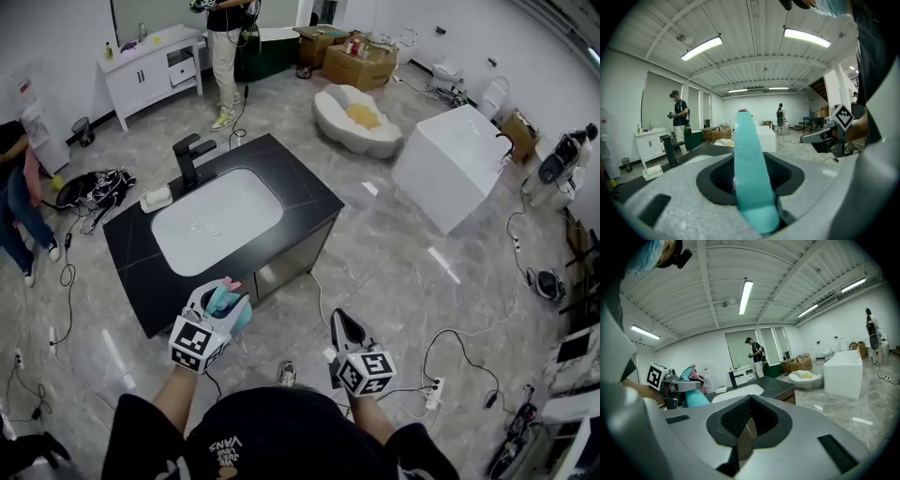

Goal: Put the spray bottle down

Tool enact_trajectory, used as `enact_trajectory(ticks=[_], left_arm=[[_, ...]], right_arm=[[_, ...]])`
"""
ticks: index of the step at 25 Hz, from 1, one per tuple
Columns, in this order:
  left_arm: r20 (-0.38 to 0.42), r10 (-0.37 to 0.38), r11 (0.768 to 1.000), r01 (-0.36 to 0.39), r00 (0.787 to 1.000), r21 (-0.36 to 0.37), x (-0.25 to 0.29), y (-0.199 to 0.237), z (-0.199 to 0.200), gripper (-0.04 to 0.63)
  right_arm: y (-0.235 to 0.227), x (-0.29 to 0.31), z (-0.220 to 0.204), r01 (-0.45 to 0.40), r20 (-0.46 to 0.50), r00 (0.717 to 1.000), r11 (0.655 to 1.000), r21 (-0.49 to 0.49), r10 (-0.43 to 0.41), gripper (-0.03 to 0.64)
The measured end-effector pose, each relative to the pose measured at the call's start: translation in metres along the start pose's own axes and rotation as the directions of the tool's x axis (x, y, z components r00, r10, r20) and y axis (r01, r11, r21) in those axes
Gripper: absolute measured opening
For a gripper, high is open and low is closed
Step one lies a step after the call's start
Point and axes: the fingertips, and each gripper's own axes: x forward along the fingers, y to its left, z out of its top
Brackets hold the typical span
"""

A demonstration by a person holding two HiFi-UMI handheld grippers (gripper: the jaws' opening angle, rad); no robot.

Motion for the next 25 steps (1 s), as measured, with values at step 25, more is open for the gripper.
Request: enact_trajectory(ticks=[25], left_arm=[[-0.031,0.057,0.997,-0.058,0.998,-0.049,0.125,0.076,0.013,0.175]], right_arm=[[-0.078,0.128,0.030,-0.070,-0.080,0.994,0.997,0.013,0.071,0.003]])
